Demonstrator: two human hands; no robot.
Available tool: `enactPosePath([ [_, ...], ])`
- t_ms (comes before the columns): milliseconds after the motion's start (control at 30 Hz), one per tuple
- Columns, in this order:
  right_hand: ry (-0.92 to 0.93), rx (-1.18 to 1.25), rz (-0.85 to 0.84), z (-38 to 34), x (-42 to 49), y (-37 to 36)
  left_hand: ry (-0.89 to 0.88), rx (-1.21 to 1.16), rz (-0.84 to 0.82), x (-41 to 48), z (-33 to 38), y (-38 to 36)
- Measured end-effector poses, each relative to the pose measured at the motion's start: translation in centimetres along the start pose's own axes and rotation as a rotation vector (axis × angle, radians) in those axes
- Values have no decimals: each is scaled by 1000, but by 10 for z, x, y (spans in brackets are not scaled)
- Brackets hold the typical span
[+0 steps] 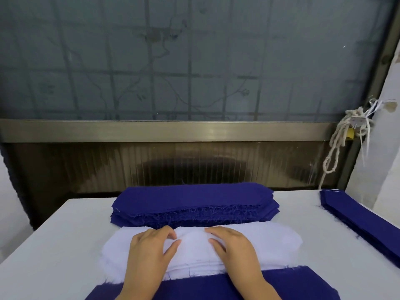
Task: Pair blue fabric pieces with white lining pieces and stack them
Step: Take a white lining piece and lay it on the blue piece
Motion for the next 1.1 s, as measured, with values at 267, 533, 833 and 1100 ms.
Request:
enactPosePath([
  [267, 14, -11, 6, -2, 0, 3, -64, -60, -82, 1, -1, -6],
  [533, 30, -44, -26, -5, 1, 4, -106, -15, -131, -1, 2, -6],
  [833, 17, -66, -3, -6, 1, 6, -75, -24, -96, -1, 3, -3],
  [1100, 45, -113, -19, -6, 4, 4, -96, 16, -19, 0, 6, -1],
])
Point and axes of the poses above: each hand's wrist, its own x-axis towards the middle knuckle, its own y-axis out of the back of the hand, z = x × y, the point moved 4 cm from there along x, towards the middle knuckle, and after that the axes turned 11 degrees about y, right-handed, at the moved point
